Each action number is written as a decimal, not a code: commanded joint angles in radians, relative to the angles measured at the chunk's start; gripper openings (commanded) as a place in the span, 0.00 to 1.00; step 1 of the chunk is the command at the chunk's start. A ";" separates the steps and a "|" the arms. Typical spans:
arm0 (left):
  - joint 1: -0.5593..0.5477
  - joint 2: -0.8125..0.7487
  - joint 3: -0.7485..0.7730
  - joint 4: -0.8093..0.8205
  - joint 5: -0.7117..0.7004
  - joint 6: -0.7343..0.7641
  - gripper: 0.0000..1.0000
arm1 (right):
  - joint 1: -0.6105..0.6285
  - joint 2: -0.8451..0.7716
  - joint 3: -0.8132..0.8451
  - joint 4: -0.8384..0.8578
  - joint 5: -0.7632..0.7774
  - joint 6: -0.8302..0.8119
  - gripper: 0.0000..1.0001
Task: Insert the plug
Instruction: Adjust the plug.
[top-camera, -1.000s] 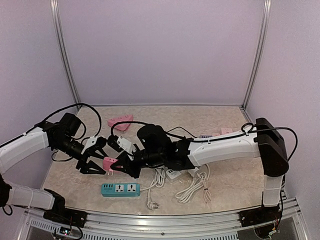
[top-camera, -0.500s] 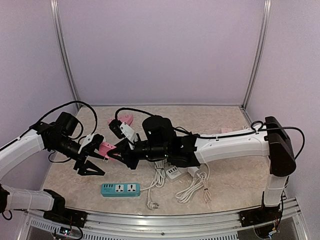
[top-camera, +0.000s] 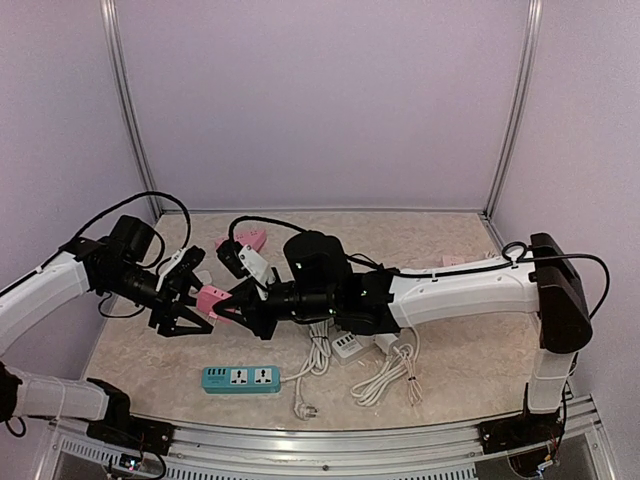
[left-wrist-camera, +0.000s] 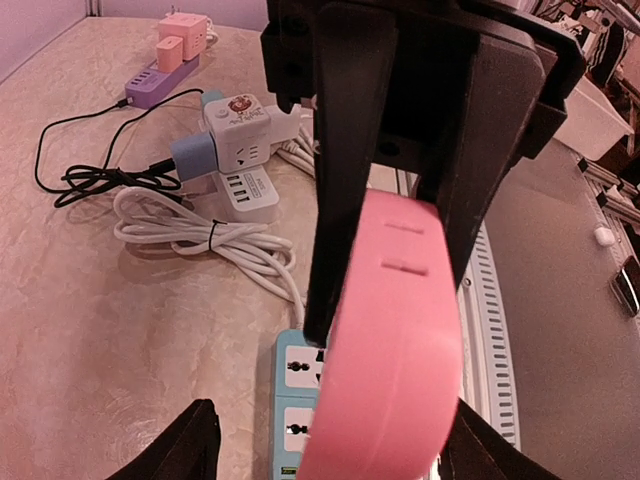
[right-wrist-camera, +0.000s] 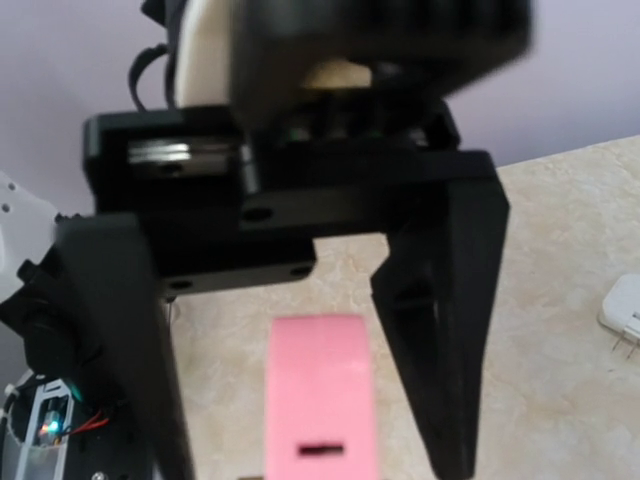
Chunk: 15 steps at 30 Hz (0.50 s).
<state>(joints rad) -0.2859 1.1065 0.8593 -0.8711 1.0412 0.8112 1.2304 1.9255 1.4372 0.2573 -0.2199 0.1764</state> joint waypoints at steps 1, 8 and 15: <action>-0.006 0.027 0.005 0.046 0.026 -0.059 0.69 | 0.013 -0.016 0.025 -0.004 -0.002 -0.008 0.00; -0.014 0.002 -0.033 0.087 -0.041 -0.045 0.51 | 0.015 -0.026 0.026 -0.004 -0.021 -0.002 0.00; -0.023 -0.029 -0.052 0.067 -0.070 0.018 0.46 | 0.014 -0.022 0.038 -0.017 -0.041 -0.010 0.00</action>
<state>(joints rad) -0.3046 1.0916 0.8192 -0.8082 0.9989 0.7910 1.2320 1.9255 1.4410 0.2516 -0.2317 0.1761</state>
